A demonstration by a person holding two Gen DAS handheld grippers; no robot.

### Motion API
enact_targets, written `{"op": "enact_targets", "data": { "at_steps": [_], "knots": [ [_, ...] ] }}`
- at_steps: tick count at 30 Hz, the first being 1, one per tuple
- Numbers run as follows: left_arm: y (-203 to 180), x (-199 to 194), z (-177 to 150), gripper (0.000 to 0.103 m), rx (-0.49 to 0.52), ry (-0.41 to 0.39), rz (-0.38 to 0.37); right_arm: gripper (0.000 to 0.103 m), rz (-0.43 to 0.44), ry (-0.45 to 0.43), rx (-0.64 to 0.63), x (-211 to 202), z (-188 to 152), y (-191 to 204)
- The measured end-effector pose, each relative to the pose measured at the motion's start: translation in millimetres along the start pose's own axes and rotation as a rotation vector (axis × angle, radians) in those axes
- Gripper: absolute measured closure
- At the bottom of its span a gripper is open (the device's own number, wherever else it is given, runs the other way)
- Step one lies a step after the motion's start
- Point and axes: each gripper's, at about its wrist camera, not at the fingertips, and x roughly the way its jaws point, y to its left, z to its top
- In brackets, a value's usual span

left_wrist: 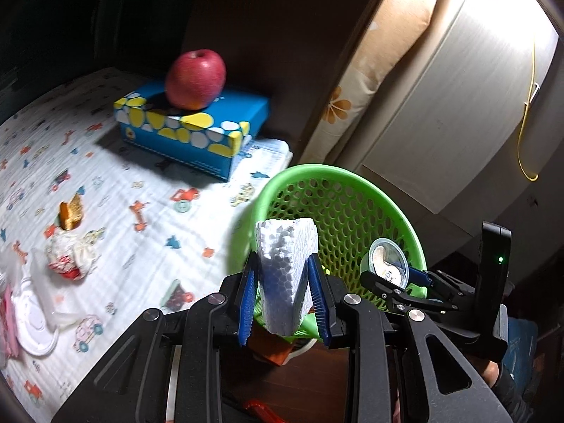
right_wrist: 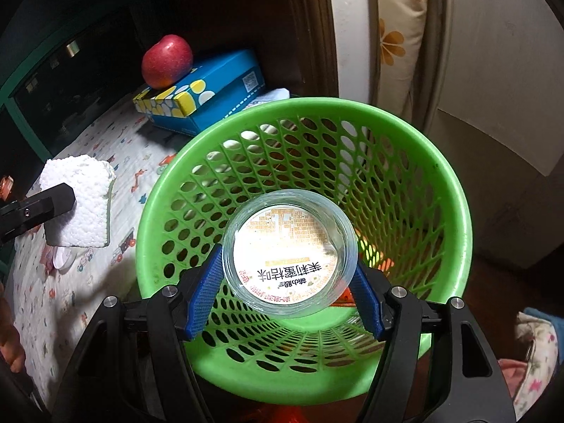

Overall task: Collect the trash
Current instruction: 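Carry foam block and yogurt cup to the green basket and release them, then move both tools back over the table toward the remaining trash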

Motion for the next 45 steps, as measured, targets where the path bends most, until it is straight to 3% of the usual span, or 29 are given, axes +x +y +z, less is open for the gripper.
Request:
{"op": "enact_targets", "data": {
  "at_steps": [21,24,27,31,38,45],
  "knots": [
    [-42.2,66.2,-7.9,0.075,0.067,0.133,-0.055,0.030,-0.011,-0.037,0.081,-15.9,-2.7,-40.3],
    [-42.8,68.5,-10.1,0.073,0.066,0.144,-0.062,0.029,-0.010,-0.044,0.087,-18.1,-0.9,-41.7],
    [-42.8,67.5,-11.8,0.063,0.061,0.141,-0.062,0.029,-0.003,-0.046,0.090,-19.2,-0.8,-41.1],
    [-39.4,58.5,-14.8,0.062,0.051,0.134,-0.064,0.029,0.012,-0.048,0.084,-21.8,-2.2,-35.2],
    [-13.5,26.4,-22.8,0.052,0.014,0.082,-0.003,0.027,0.048,-0.057,0.035,-25.2,-1.1,-9.4],
    [34.2,-14.0,-37.8,0.046,-0.064,0.029,0.134,0.026,0.093,-0.041,-0.026,-17.6,1.1,26.1]
  ]
}}
